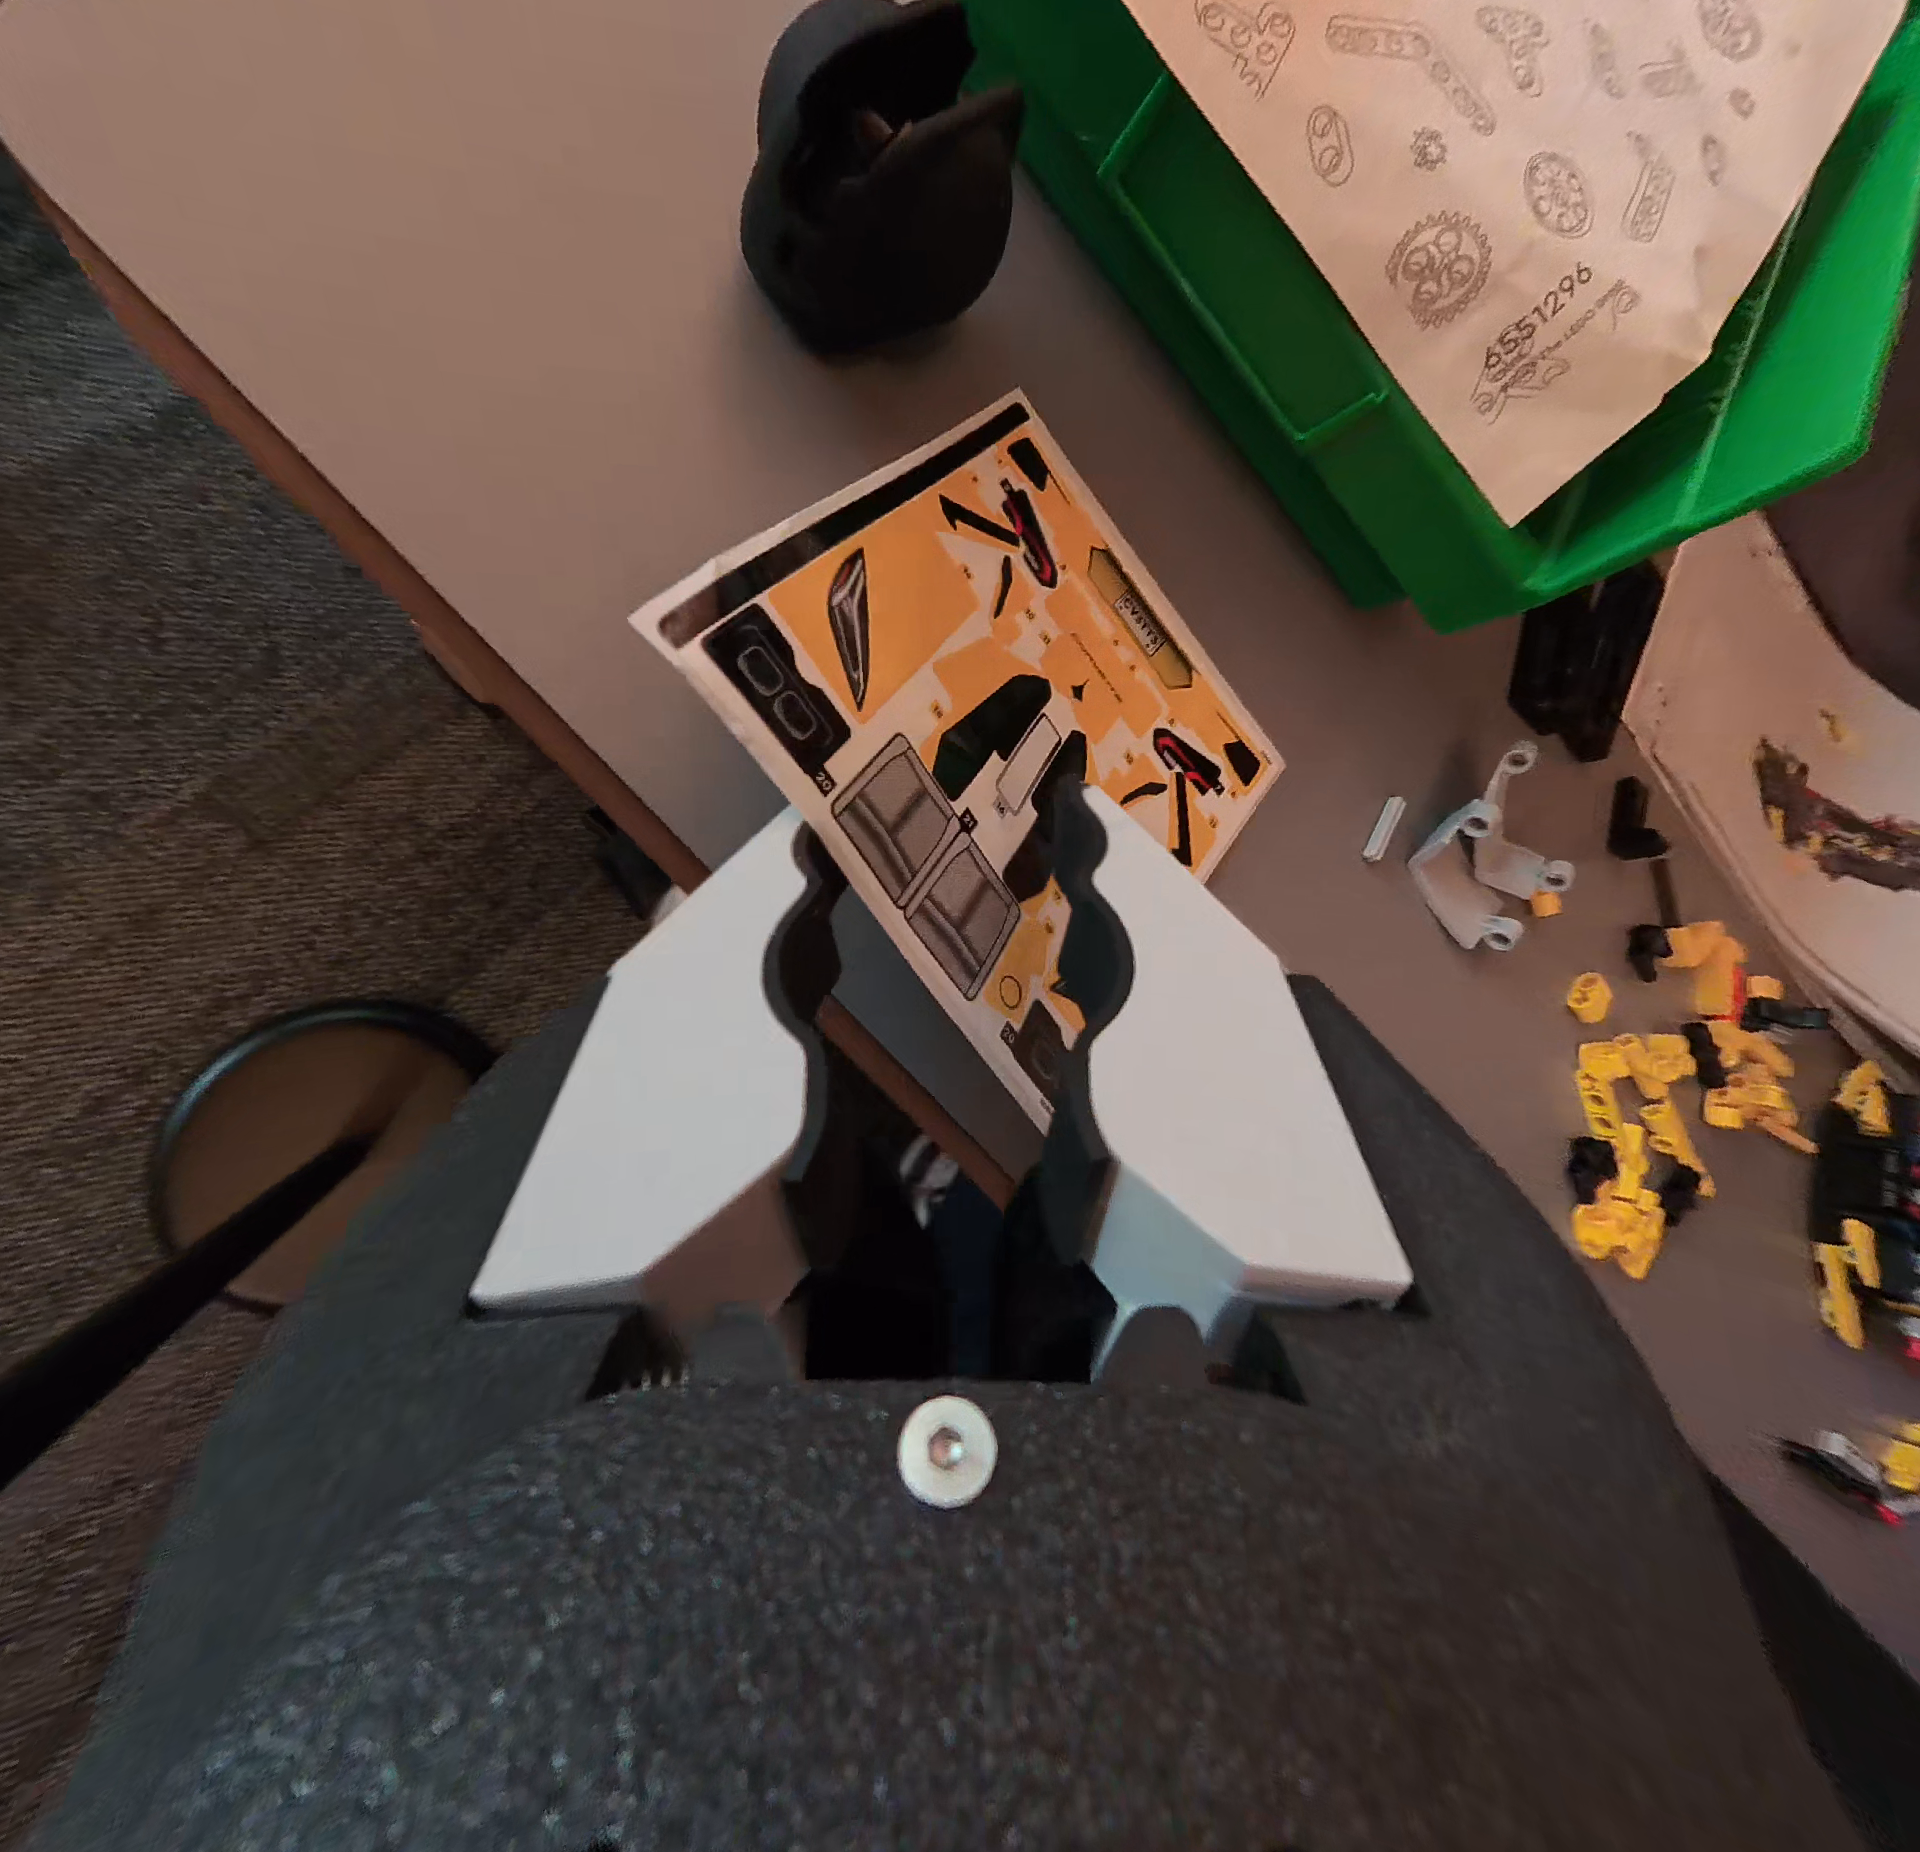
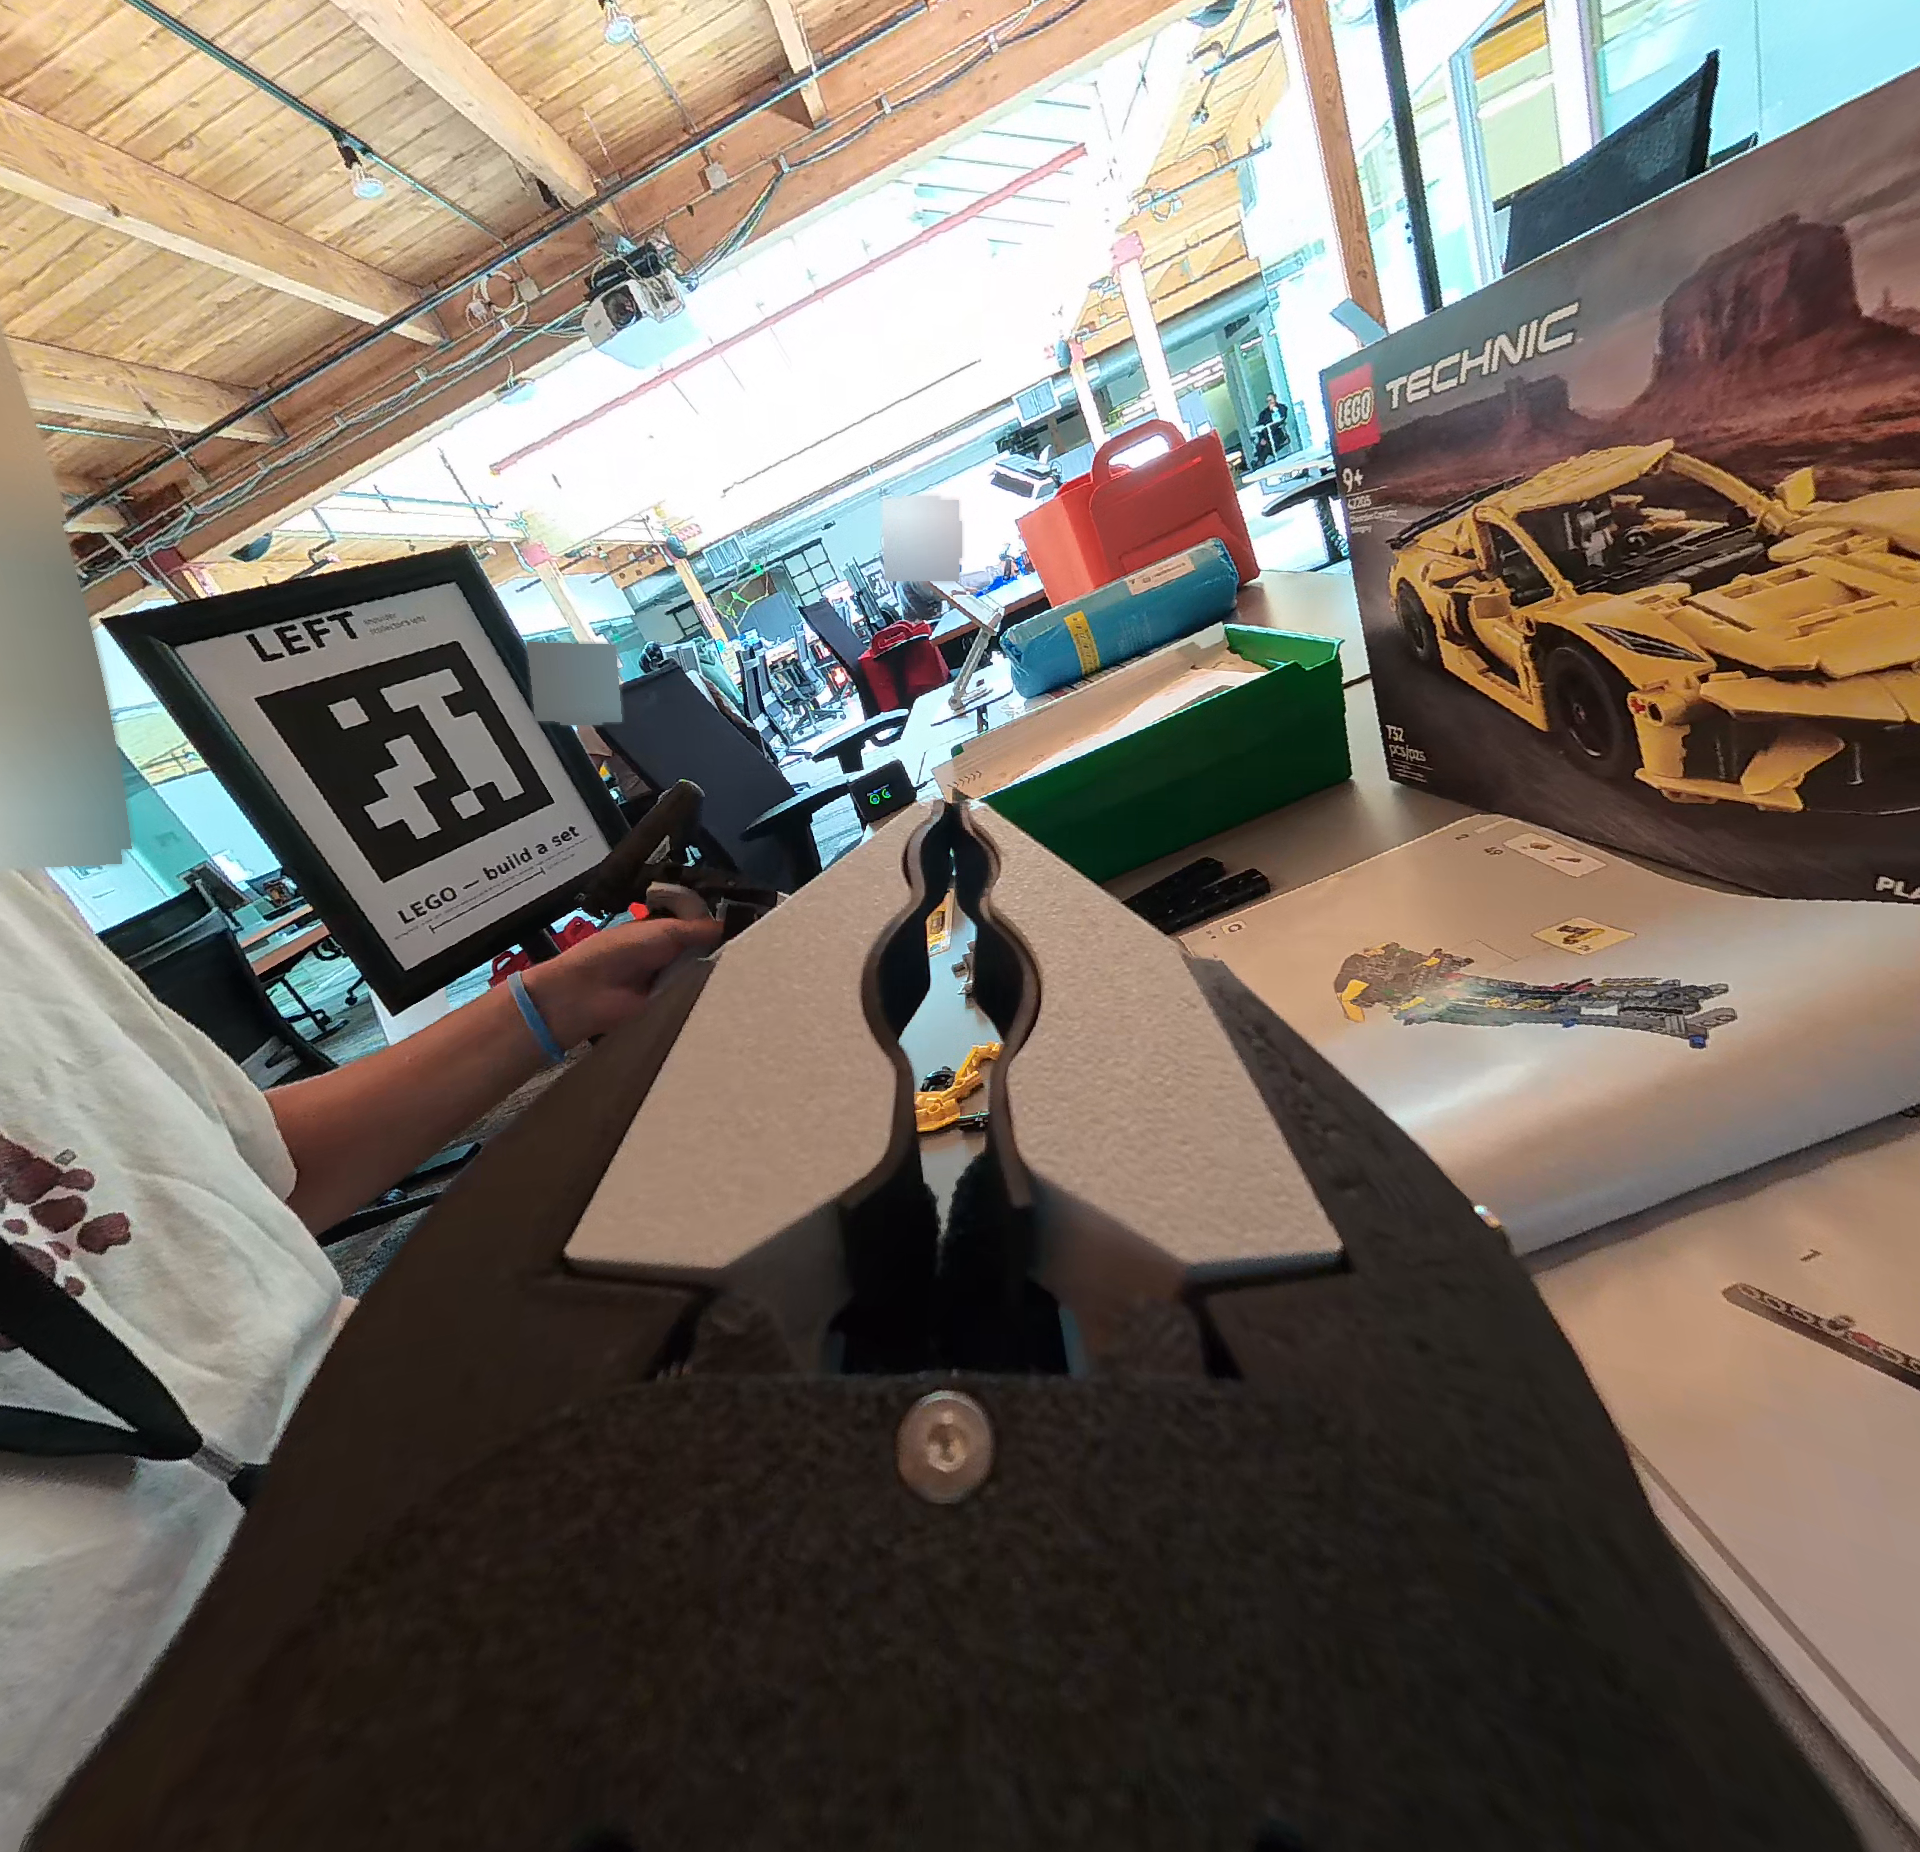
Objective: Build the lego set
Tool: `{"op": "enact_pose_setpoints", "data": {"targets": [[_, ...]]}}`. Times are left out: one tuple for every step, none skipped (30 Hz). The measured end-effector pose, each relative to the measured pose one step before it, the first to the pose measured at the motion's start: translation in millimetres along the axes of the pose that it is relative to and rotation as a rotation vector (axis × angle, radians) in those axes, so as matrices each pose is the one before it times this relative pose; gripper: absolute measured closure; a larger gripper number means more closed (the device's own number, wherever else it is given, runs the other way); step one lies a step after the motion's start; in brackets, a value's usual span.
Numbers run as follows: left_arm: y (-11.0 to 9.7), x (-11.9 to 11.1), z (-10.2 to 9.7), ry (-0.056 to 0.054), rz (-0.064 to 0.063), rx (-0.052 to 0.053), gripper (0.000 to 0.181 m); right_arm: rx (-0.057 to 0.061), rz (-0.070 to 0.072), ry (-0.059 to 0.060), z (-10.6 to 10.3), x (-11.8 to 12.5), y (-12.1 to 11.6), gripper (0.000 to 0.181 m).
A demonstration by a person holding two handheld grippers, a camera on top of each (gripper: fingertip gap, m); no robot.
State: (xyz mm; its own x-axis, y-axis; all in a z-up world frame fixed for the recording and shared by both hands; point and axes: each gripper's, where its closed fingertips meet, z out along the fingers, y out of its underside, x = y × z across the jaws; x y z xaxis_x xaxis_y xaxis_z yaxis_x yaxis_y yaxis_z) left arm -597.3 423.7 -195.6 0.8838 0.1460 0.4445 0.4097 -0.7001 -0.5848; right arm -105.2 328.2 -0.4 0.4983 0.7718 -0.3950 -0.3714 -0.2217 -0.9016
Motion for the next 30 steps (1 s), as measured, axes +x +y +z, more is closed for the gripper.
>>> {"op": "enact_pose_setpoints", "data": {"targets": [[1.67,-0.35,0.03,-0.0169,0.0299,-0.0039,0.137,0.0000,0.0012,-0.0017,-0.01,0.17,-0.11,0.181],[1.60,-1.04,-0.24,-0.0204,0.0282,-0.0054,0.132,0.0000,0.0005,-0.0014,-0.38,-0.56,0.08,0.181],[-0.04,-0.73,-0.98,-0.0173,0.0291,0.0049,0.128,-0.0011,0.0008,-0.0022,-0.04,-0.36,-0.18,0.181],[-1.14,1.18,-1.41,-0.0084,0.0360,0.0121,0.125,-0.0018,0.0008,-0.0021,0.47,-0.29,0.68,0.181],[0.42,1.37,-0.85,-0.0091,0.0450,0.0010,0.120,-0.0017,-0.0008,-0.0011,2.11,-1.06,2.32,0.181],[3.95,0.57,0.58,-0.0181,0.0522,-0.0233,0.112,-0.0014,-0.0020,-0.0014,0.72,-0.99,0.44,0.181],[5.99,2.08,1.77,-0.0122,0.0552,-0.0370,0.100,-0.0008,-0.0002,-0.0017,0.10,-0.18,0.67,0.181],[5.81,2.69,1.96,-0.0103,0.0531,-0.0347,0.090,-0.0021,0.0006,-0.0010,1.19,-0.84,0.62,0.181],[5.04,1.64,1.68,-0.0187,0.0491,-0.0268,0.084,-0.0023,0.0008,-0.0017,0.40,-0.59,0.34,0.181],[4.14,0.85,1.08,-0.0219,0.0432,-0.0215,0.081,-0.0002,-0.0004,-0.0020,1.36,-0.70,0.27,0.181],[1.07,-2.77,-0.46,-0.0370,0.0289,-0.0047,0.080,0.0003,-0.0010,0.0005,0.62,-1.17,-0.35,0.181],[-2.89,-3.54,-2.23,-0.0313,0.0197,0.0201,0.081,-0.0005,-0.0005,-0.0009,0.44,-0.07,-0.40,0.181],[-3.75,-2.13,-2.98,-0.0158,0.0148,0.0229,0.082,-0.0003,-0.0008,0.0008,1.24,-0.62,0.08,0.181],[-2.12,-1.63,-2.61,-0.0079,0.0141,0.0071,0.081,0.0004,0.0001,0.0013,-0.14,-0.30,-0.33,0.181],[-0.67,1.61,-1.72,0.0091,0.0265,-0.0048,0.077,0.0001,0.0014,0.0000,0.13,0.01,-0.70,0.181],[1.53,9.07,-0.52,0.0502,0.0323,-0.0178,0.075,0.0028,0.0017,-0.0044,0.66,0.15,0.31,0.181],[3.31,11.17,0.16,0.0596,0.0239,-0.0311,0.078,0.0011,-0.0011,-0.0004,-0.42,-0.49,-0.58,0.181],[1.11,5.86,0.31,0.0212,0.0167,-0.0141,0.077,-0.0007,-0.0006,0.0006,-0.09,-0.47,-0.32,0.181],[-1.28,1.16,-0.64,-0.0088,0.0269,0.0056,0.078,-0.0022,-0.0003,0.0000,0.62,-0.11,0.08,0.181],[-2.40,-3.73,-1.75,-0.0336,0.0303,0.0122,0.081,-0.0016,-0.0006,0.0007,0.14,-0.33,0.14,0.181],[-3.37,-5.30,-2.06,-0.0333,0.0251,0.0165,0.086,-0.0002,-0.0001,0.0007,0.66,0.01,0.08,0.181],[-3.22,-3.18,-1.14,-0.0121,0.0177,0.0150,0.093,0.0005,0.0002,0.0005,0.30,0.57,-0.24,0.181],[-2.39,-2.22,0.90,0.0013,0.0040,0.0067,0.097,0.0016,0.0009,-0.0001,-0.02,-0.19,-0.08,0.181],[-1.34,-2.74,2.79,0.0053,-0.0072,-0.0056,0.097,0.0024,0.0014,-0.0022,-0.20,-0.38,-0.31,0.181],[-1.11,-3.27,3.76,0.0052,-0.0078,-0.0087,0.098,0.0009,0.0014,-0.0033,-0.20,-0.20,-0.44,0.181],[-2.14,-7.79,3.77,-0.0228,-0.0141,-0.0002,0.108,-0.0002,-0.0003,-0.0008,0.11,0.09,-0.81,0.181],[-2.06,-11.75,3.51,-0.0460,-0.0175,0.0030,0.121,-0.0009,-0.0021,0.0009,-0.19,-2.22,0.41,0.181],[-1.51,-11.07,3.26,-0.0398,-0.0109,0.0004,0.128,-0.0007,-0.0011,0.0005,-0.27,0.54,-0.01,0.181],[-1.13,-8.38,3.44,-0.0256,-0.0058,-0.0007,0.133,-0.0010,-0.0007,0.0014,-0.39,0.44,0.00,0.181],[0.74,-4.23,3.86,-0.0059,-0.0009,-0.0095,0.136,-0.0008,-0.0001,0.0007,-0.16,0.28,0.01,0.181]]}}
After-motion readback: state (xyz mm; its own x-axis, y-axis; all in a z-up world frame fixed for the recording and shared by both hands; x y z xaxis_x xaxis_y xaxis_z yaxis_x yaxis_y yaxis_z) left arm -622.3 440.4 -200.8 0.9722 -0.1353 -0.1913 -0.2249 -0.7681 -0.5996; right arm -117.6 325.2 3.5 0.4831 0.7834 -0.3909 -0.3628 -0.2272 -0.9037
